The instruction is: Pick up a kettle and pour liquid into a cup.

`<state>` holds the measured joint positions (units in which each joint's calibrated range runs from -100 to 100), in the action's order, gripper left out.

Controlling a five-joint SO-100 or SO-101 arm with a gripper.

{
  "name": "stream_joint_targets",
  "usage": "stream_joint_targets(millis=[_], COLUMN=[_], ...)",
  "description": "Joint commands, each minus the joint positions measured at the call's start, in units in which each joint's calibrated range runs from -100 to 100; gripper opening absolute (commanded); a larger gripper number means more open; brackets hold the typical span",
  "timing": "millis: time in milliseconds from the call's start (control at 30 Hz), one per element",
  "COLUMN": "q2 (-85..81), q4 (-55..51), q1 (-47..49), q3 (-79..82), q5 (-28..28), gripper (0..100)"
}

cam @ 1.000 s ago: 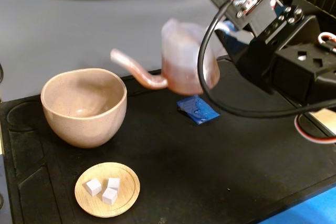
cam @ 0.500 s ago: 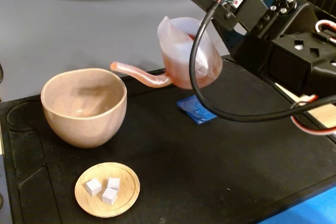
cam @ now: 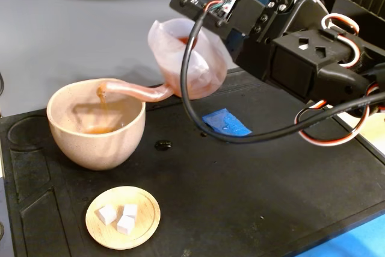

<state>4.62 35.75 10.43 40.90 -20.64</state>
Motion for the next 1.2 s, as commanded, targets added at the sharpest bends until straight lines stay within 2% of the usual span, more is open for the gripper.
stream_joint_targets(millis=[0,67,233,300,1000,1067,1167], q2=[-0.61,-0.61,-0.61,-0.78,-0.70,-0.61,-0.61], q4=[-0.17,-0.17,0.26,0.00,0.00,-0.09,-0.09], q1=[-0.35,-0.35,-0.35,-0.35,0.18,-0.35,-1.57], q3=[-3.69,-4.14,-4.14,-4.14,-4.14,-4.05,-3.15], q5=[0.20,1.83,1.98,4.34,6.13,5.08,-2.32], gripper=[1,1,1,1,1,1,1])
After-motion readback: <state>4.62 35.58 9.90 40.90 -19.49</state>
